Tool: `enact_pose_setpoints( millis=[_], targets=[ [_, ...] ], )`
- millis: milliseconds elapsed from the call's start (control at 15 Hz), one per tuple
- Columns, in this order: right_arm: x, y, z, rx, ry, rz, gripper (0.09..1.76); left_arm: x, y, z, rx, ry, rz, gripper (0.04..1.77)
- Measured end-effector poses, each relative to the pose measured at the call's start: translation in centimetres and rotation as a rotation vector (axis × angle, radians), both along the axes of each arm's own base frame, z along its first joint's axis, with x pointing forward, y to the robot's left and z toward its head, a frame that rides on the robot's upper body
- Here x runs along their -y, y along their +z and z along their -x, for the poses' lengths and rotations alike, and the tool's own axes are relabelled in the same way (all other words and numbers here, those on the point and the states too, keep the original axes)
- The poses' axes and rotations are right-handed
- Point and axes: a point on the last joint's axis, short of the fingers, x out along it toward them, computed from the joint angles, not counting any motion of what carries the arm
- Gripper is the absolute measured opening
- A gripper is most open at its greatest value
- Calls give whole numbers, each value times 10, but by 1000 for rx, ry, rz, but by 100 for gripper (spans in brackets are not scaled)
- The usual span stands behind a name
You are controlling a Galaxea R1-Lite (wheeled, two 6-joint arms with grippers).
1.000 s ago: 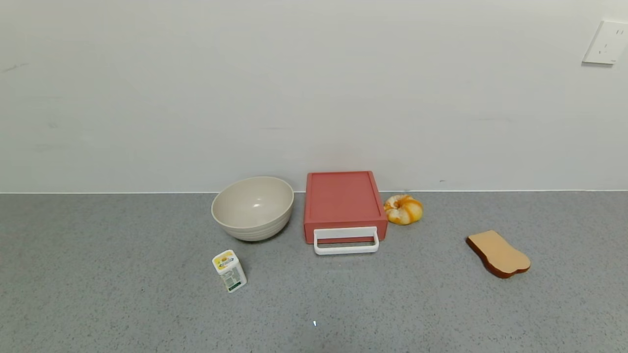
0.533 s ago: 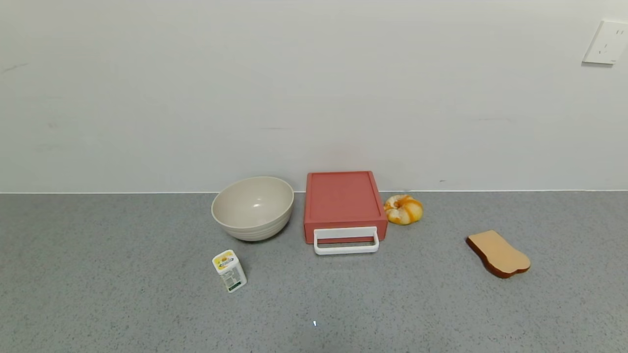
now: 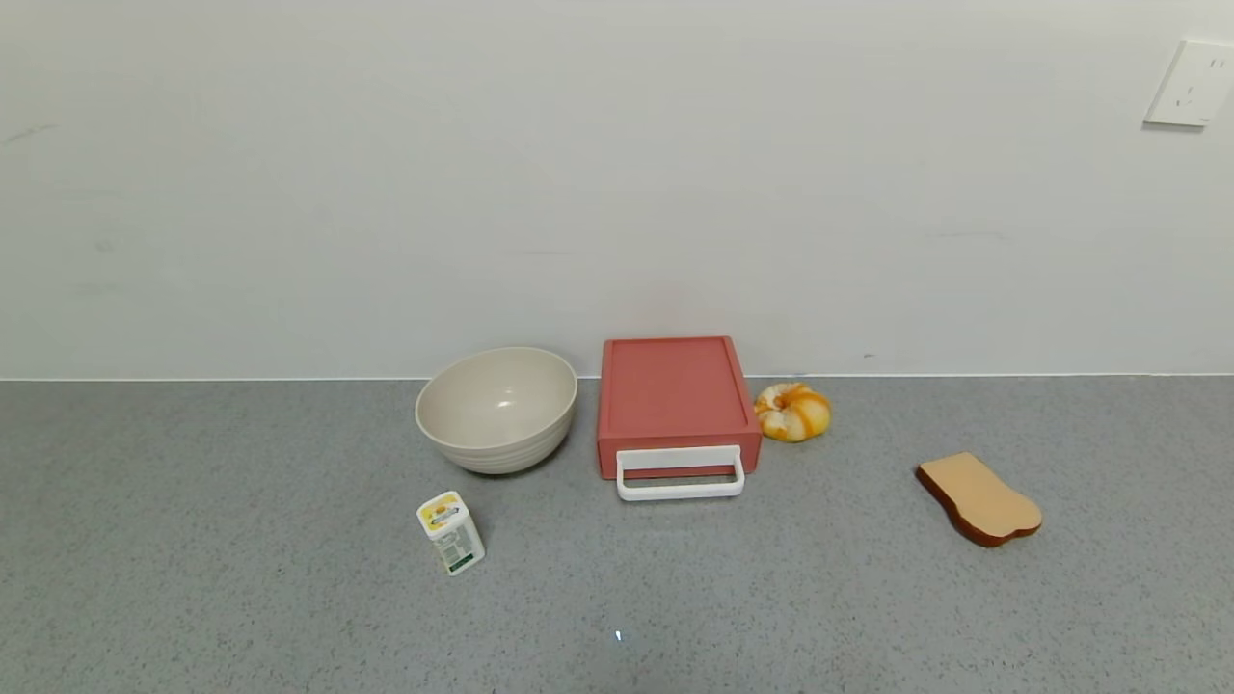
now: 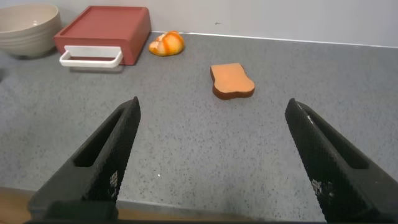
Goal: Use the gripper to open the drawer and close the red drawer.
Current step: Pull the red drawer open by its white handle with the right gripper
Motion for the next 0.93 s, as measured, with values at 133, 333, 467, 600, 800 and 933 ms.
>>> enact_pose_setpoints(
  millis=[133, 333, 467, 600, 800, 933],
  targets=[
    [0, 28, -16, -56, 15, 0, 171, 0, 0, 0, 0, 0, 0, 172],
    [-2, 70, -57, -142, 69, 0, 171, 0, 0, 0, -1, 0, 0, 172],
    [-6, 91, -92, -207, 113, 2, 171, 0, 0, 0, -1, 0, 3, 172],
    [-14, 106, -134, -284, 158, 7, 171, 0, 0, 0, -1, 0, 4, 172],
    [-33, 111, -196, -396, 218, 23, 171, 0, 0, 0, 0, 0, 4, 172],
    [-50, 107, -232, -459, 240, 35, 171, 0, 0, 0, 0, 0, 3, 172]
  ],
)
